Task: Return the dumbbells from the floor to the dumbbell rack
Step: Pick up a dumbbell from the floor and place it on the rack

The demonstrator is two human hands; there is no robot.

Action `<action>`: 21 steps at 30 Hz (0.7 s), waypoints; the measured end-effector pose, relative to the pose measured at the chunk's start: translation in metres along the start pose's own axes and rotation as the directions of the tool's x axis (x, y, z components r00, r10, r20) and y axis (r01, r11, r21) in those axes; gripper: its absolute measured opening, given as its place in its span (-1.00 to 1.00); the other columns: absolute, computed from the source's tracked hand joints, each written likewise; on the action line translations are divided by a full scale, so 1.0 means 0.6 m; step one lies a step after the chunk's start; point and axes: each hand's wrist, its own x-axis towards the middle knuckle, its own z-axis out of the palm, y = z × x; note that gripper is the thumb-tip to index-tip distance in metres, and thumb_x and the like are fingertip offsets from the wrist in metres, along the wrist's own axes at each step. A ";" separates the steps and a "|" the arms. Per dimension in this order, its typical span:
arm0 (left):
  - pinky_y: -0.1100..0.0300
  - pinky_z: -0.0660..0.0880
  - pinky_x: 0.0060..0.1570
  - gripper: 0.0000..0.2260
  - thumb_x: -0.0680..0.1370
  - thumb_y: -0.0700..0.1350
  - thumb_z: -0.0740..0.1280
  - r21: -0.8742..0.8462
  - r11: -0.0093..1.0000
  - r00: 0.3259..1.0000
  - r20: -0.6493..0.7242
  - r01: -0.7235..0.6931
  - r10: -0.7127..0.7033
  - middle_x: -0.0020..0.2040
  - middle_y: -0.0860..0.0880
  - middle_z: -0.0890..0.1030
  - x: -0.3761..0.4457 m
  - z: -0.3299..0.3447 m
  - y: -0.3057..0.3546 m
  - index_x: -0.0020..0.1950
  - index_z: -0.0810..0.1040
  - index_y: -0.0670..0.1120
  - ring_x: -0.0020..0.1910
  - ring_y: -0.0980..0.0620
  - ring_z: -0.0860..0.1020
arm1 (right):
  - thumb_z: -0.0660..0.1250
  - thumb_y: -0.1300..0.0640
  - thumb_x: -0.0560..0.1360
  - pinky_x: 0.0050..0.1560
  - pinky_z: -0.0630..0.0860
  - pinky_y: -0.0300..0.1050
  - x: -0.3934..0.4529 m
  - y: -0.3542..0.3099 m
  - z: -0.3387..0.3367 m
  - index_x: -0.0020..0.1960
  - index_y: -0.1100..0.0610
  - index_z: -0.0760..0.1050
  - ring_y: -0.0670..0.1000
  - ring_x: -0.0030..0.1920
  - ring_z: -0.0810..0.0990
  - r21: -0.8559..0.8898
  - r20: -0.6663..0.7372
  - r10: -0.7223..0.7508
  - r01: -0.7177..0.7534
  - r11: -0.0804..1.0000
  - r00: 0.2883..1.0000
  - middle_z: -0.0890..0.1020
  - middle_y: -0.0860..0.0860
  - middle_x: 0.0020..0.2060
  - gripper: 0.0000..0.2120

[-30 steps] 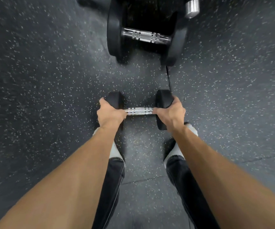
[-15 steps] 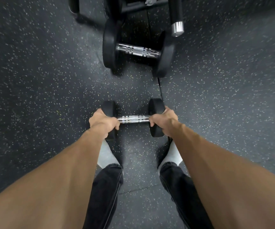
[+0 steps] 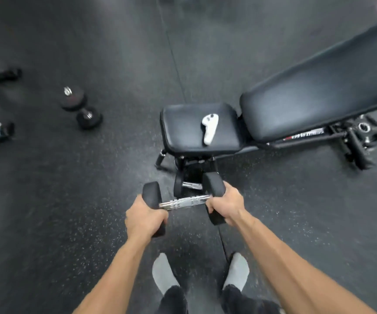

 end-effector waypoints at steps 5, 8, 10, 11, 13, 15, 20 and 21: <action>0.15 0.40 -0.24 -0.64 0.21 -0.19 0.50 -0.032 0.946 0.915 -0.265 -0.323 0.304 -0.29 0.15 0.57 -0.282 -0.261 0.190 -0.08 0.50 0.05 -0.22 -0.02 0.53 | 0.47 0.27 0.17 -0.35 0.46 -0.34 -0.301 -0.228 -0.148 -0.01 -0.09 0.57 0.02 -0.24 0.57 0.100 -0.182 -0.407 0.428 0.898 0.895 0.62 -0.11 -0.34 -0.55; 0.13 0.43 -0.22 -0.67 0.20 -0.17 0.49 0.011 0.873 0.793 -0.414 -0.487 0.448 -0.31 0.11 0.58 -0.434 -0.398 0.269 -0.11 0.48 0.02 -0.24 -0.01 0.54 | 0.45 0.26 0.21 -0.32 0.48 -0.28 -0.460 -0.335 -0.224 -0.02 0.01 0.59 -0.09 -0.34 0.48 0.160 -0.251 -0.605 0.649 0.744 0.755 0.59 -0.12 -0.36 -0.64; 0.18 0.39 -0.29 -0.69 0.22 -0.17 0.49 0.021 0.808 0.685 -0.518 -0.589 0.513 -0.31 0.09 0.59 -0.524 -0.476 0.312 -0.13 0.46 0.01 -0.26 0.09 0.52 | 0.43 0.33 0.25 -0.44 0.41 -0.38 -0.558 -0.405 -0.271 -0.09 0.04 0.56 -0.16 -0.45 0.40 0.218 -0.294 -0.700 0.759 0.614 0.651 0.54 -0.14 -0.42 -0.70; 0.19 0.39 -0.28 -0.69 0.23 -0.16 0.48 0.020 0.775 0.632 -0.566 -0.632 0.530 -0.31 0.09 0.60 -0.561 -0.511 0.328 -0.13 0.46 0.01 -0.25 0.12 0.52 | 0.43 0.36 0.26 -0.48 0.39 -0.40 -0.604 -0.437 -0.289 -0.11 0.04 0.55 -0.17 -0.49 0.38 0.236 -0.317 -0.739 0.804 0.545 0.594 0.52 -0.15 -0.44 -0.70; 0.12 0.45 -0.20 -0.68 0.24 -0.13 0.47 0.022 0.699 0.520 -0.651 -0.715 0.552 -0.31 0.11 0.61 -0.625 -0.577 0.351 -0.07 0.49 0.05 -0.21 0.06 0.55 | 0.44 0.37 0.27 -0.47 0.37 -0.43 -0.685 -0.492 -0.314 -0.07 0.02 0.56 -0.19 -0.50 0.40 0.230 -0.383 -0.798 0.885 0.406 0.465 0.51 -0.19 -0.47 -0.66; 0.08 0.47 -0.13 -0.59 0.24 -0.12 0.49 0.030 0.626 0.412 -0.728 -0.779 0.548 -0.30 0.15 0.62 -0.673 -0.641 0.370 0.05 0.55 0.13 -0.18 0.04 0.58 | 0.45 0.36 0.27 -0.37 0.40 -0.44 -0.757 -0.542 -0.325 0.01 -0.03 0.61 -0.22 -0.42 0.45 0.221 -0.448 -0.827 0.938 0.267 0.341 0.55 -0.24 -0.43 -0.59; 0.06 0.56 -0.02 -0.36 0.22 -0.06 0.54 0.106 0.496 0.196 -0.832 -0.862 0.519 -0.17 0.17 0.67 -0.746 -0.801 0.394 0.29 0.57 0.18 -0.12 0.06 0.62 | 0.41 0.38 0.30 -0.30 0.46 -0.36 -0.892 -0.645 -0.305 0.20 -0.02 0.61 -0.23 -0.38 0.49 0.240 -0.499 -0.854 0.970 0.030 0.149 0.61 -0.26 -0.35 -0.47; 0.07 0.56 0.00 -0.35 0.21 -0.05 0.54 0.122 0.475 0.158 -0.847 -0.871 0.507 -0.16 0.17 0.68 -0.754 -0.831 0.397 0.31 0.56 0.19 -0.11 0.06 0.63 | 0.42 0.36 0.31 -0.24 0.49 -0.33 -0.912 -0.665 -0.295 0.22 -0.04 0.61 -0.24 -0.33 0.54 0.238 -0.514 -0.848 0.971 0.001 0.127 0.65 -0.27 -0.30 -0.46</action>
